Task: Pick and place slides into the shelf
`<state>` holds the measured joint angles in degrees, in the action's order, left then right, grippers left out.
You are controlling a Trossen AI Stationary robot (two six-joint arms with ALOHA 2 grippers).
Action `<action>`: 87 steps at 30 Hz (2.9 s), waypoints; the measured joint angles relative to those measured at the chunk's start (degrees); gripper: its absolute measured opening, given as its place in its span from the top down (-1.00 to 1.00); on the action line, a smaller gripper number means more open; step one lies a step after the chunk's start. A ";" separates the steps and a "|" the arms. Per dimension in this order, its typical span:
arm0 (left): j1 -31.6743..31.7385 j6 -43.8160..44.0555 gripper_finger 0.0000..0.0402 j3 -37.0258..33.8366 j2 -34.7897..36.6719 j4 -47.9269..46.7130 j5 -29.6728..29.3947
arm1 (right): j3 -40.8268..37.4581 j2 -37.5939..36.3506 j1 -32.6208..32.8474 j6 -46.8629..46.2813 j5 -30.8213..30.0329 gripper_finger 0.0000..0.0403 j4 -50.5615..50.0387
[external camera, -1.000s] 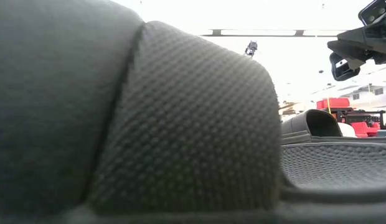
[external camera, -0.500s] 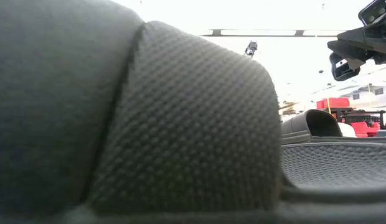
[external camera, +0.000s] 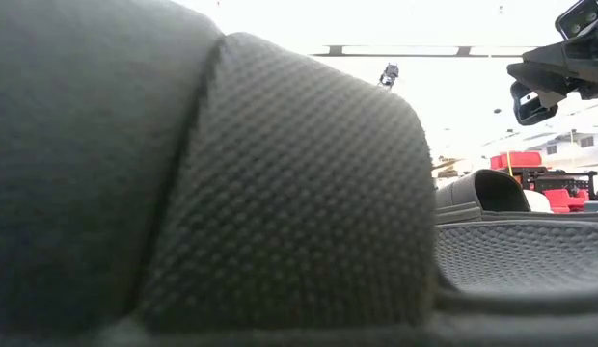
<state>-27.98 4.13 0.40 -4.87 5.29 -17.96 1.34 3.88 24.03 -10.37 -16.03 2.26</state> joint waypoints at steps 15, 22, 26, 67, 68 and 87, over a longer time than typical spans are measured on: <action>0.00 -0.01 0.27 0.00 0.01 -0.01 0.00 | 0.00 -0.01 -0.02 -0.01 0.00 0.51 0.00; 0.01 -0.01 0.24 0.00 0.01 -0.01 -0.01 | -0.01 -0.02 -0.01 0.26 -0.01 0.51 0.00; 0.01 -0.01 0.26 -0.01 0.01 0.01 -0.01 | 0.00 -0.01 -0.01 2.33 -0.02 0.51 0.00; 2.86 -1.38 0.47 36.97 -37.30 -35.35 -18.07 | 7.29 16.52 -0.02 20.66 -19.08 0.51 13.98; 2.85 0.90 0.47 37.21 -40.24 -35.54 -17.50 | 9.21 19.12 -0.02 20.61 -19.14 0.51 13.36; -0.64 16.29 -0.12 38.80 -70.16 -36.26 -0.61 | 44.28 57.32 -0.31 17.83 -36.41 0.51 -22.92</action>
<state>-28.62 20.43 39.20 -75.03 -30.97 -18.58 45.63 61.20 23.72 7.46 -52.44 -20.65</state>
